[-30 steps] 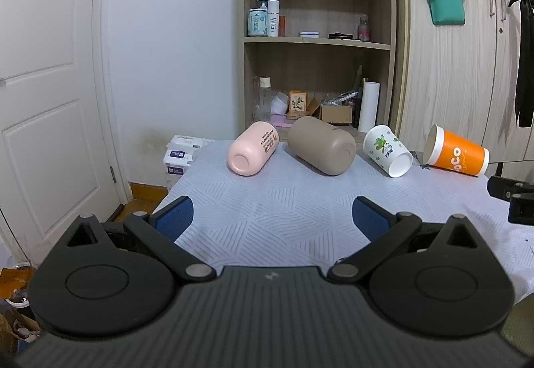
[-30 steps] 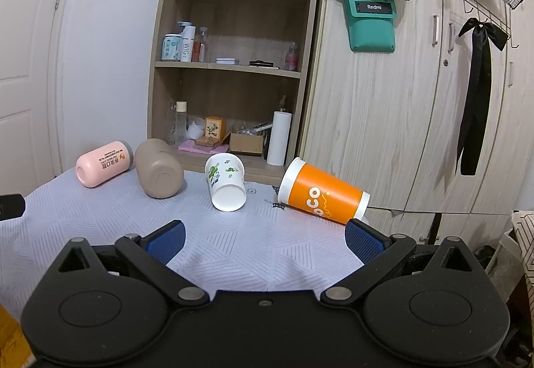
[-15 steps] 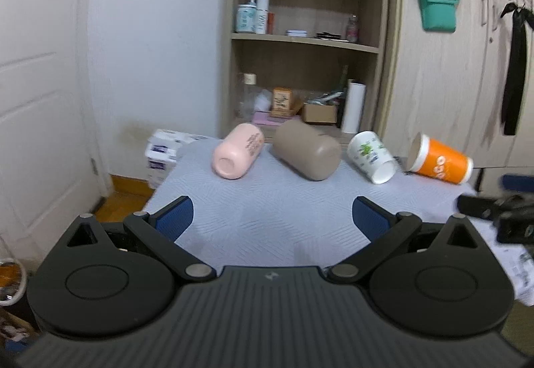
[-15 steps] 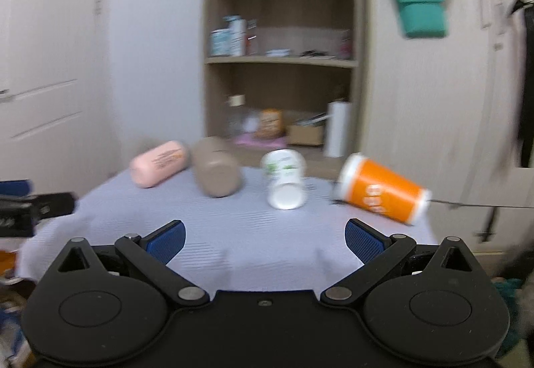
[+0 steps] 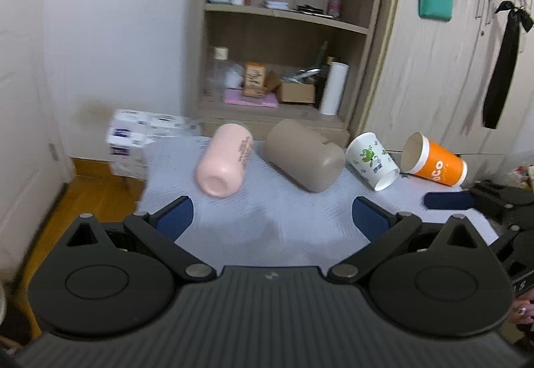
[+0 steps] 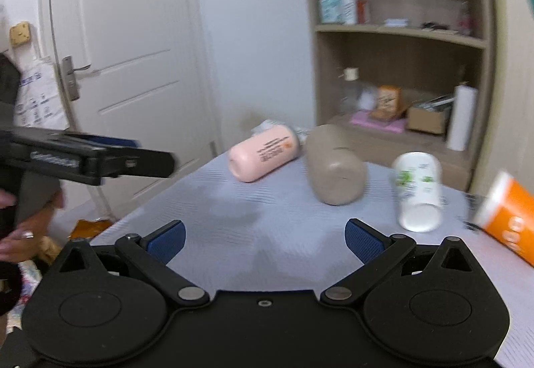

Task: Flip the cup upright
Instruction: 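Move the left tool to the lying pink bottle and close on it, then lift the pink bottle with the left tool and tilt its base downward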

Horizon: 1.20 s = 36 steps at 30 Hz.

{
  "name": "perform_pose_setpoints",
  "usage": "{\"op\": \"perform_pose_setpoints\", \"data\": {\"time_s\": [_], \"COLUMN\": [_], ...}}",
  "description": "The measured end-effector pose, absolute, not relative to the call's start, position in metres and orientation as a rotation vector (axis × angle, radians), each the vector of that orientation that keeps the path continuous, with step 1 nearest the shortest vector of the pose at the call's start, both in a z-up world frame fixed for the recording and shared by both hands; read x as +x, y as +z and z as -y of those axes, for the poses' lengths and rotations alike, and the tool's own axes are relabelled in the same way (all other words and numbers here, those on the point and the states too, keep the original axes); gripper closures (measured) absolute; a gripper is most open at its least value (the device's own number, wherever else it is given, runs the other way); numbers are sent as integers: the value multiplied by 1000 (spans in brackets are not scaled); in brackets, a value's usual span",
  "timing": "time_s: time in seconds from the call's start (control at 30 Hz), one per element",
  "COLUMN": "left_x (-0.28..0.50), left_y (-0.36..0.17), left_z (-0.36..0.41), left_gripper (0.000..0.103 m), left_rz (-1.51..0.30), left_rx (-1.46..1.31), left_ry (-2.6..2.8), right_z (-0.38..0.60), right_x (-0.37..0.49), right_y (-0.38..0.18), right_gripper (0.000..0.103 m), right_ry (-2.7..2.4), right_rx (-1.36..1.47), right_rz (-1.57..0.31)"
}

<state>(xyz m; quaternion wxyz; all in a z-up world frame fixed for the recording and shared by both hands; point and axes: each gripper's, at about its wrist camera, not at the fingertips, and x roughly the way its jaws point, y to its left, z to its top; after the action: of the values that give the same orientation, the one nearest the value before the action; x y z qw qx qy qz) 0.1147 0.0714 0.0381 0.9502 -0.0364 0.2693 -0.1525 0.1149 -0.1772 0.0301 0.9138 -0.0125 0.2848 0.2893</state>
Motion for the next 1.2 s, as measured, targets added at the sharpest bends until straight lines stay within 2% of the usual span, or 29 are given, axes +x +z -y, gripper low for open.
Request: {"op": "perform_pose_setpoints", "data": {"time_s": [0.1, 0.47, 0.67, 0.77, 0.8, 0.87, 0.97, 1.2], "left_x": [142, 241, 255, 259, 260, 263, 266, 254], "left_y": [21, -12, -27, -29, -31, -36, -43, -40], "left_z": [-71, -84, -84, -84, -82, -77, -77, -83], "left_gripper": [3, 4, 4, 15, 25, 28, 43, 43], "left_rz": [-545, -580, -579, -574, -565, -573, -604, -590], "left_rx": [-28, 46, 48, 44, 62, 104, 89, 2], "left_ry": [-383, -336, -346, -335, -308, -274, -300, -319], "right_z": [163, 136, 136, 136, 135, 135, 134, 135], "right_x": [140, 189, 202, 205, 205, 205, 207, 208], "right_y": [19, -8, -17, -19, -19, -19, -21, -23], "right_gripper": [0, 0, 0, 0, 0, 0, 0, 0], "right_ry": [611, 661, 659, 659, 661, 668, 677, 676], "right_rx": [-55, -99, -93, -97, -100, -104, -108, -117], "right_rz": [-599, -661, -676, -683, -687, -688, -687, -697]}}
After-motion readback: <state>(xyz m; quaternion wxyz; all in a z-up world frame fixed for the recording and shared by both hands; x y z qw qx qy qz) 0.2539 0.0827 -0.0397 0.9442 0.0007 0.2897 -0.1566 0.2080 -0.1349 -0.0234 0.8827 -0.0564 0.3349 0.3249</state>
